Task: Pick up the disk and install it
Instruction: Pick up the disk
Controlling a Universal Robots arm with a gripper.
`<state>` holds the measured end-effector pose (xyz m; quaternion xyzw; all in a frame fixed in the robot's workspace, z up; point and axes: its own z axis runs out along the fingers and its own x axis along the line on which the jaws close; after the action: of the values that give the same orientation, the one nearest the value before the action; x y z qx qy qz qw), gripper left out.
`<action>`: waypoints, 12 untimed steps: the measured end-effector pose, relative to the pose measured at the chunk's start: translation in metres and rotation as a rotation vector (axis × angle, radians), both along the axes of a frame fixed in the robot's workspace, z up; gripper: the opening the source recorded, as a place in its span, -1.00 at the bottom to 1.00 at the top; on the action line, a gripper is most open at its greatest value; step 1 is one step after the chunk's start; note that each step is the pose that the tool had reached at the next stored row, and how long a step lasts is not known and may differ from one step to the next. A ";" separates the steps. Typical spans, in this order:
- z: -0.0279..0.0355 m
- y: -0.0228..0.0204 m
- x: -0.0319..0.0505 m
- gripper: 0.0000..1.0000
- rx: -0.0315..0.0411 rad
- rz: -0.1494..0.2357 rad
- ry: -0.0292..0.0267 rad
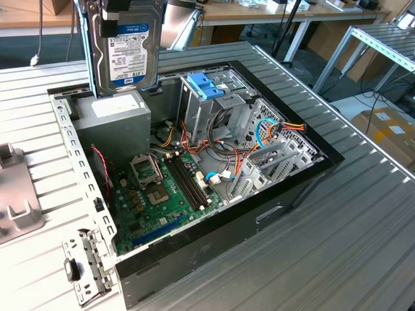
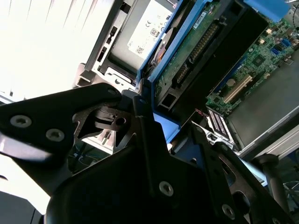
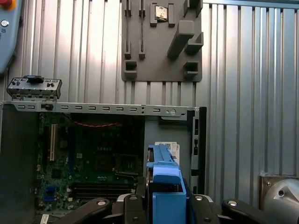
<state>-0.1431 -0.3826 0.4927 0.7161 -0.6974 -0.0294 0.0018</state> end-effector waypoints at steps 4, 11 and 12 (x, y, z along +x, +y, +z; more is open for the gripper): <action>-0.0001 -0.0006 0.0030 -0.26 0.0000 0.000 0.0000; -0.0003 -0.0023 0.0079 -0.26 0.0001 0.000 -0.0001; -0.0003 -0.0026 0.0084 -0.26 0.0000 0.000 0.0000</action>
<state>-0.1347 -0.3852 0.4924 0.7161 -0.6974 -0.0294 0.0018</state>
